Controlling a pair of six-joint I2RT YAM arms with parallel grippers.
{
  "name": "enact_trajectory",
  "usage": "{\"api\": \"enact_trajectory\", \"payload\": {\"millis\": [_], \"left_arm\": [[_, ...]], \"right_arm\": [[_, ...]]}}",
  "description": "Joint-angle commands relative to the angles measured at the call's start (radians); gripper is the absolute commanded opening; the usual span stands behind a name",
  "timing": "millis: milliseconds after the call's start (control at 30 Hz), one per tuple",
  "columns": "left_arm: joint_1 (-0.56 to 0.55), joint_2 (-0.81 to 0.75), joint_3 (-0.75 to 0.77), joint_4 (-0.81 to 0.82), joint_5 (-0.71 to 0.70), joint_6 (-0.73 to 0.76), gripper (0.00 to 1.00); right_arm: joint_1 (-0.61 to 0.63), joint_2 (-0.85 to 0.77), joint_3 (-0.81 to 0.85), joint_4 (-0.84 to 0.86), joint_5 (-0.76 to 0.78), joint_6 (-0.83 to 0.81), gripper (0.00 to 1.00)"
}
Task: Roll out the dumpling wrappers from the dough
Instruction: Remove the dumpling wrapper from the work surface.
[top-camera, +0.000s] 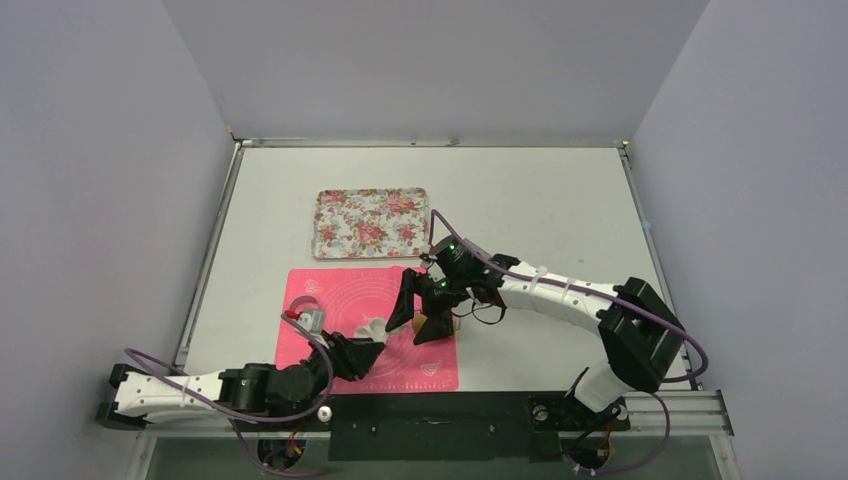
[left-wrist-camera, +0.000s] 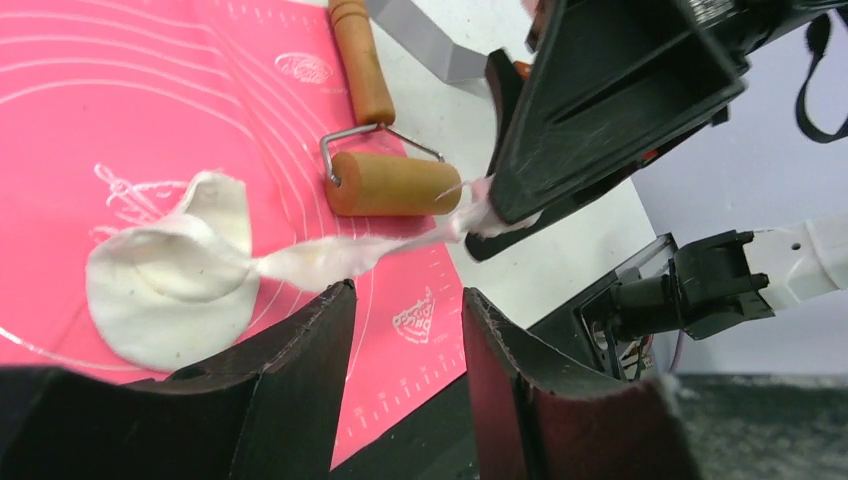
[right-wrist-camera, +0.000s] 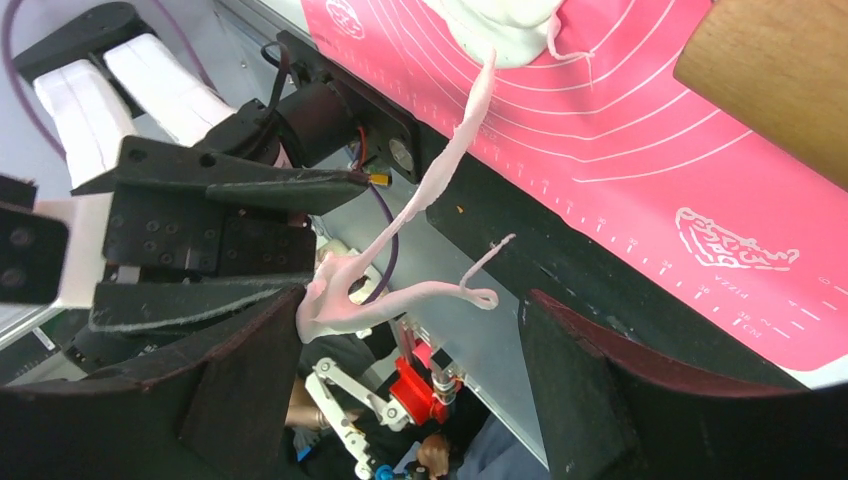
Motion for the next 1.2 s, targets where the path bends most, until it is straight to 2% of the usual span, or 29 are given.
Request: {"api": "enact_trajectory", "payload": {"millis": [0, 67, 200, 333, 500, 833, 1000, 1167], "left_arm": [[-0.004, 0.166, 0.07, 0.252, -0.035, 0.156, 0.43], [-0.004, 0.265, 0.105, 0.267, -0.054, 0.17, 0.44], [-0.001, 0.355, 0.129, 0.333, -0.051, 0.249, 0.46], [0.001, 0.318, 0.109, 0.342, -0.066, 0.258, 0.46], [0.008, 0.225, 0.062, 0.446, -0.024, 0.31, 0.45], [0.009, 0.328, 0.076, 0.427, 0.021, 0.256, 0.41], [0.011, 0.377, 0.085, 0.43, 0.001, 0.234, 0.36], [0.011, 0.412, 0.095, 0.466, -0.026, 0.228, 0.23]], "right_arm": [[0.01, 0.01, 0.033, 0.006, -0.06, -0.015, 0.73], [0.009, 0.009, 0.03, 0.008, -0.064, -0.012, 0.72], [0.011, 0.008, 0.028, 0.01, -0.077, -0.008, 0.71], [0.013, 0.004, 0.033, 0.01, -0.082, -0.011, 0.7], [0.019, 0.005, 0.049, 0.01, -0.086, -0.009, 0.69], [0.022, -0.015, 0.031, 0.064, -0.071, 0.049, 0.68], [0.022, -0.033, 0.015, 0.077, -0.058, 0.071, 0.68], [0.024, -0.04, -0.005, 0.102, -0.056, 0.091, 0.67]]}}
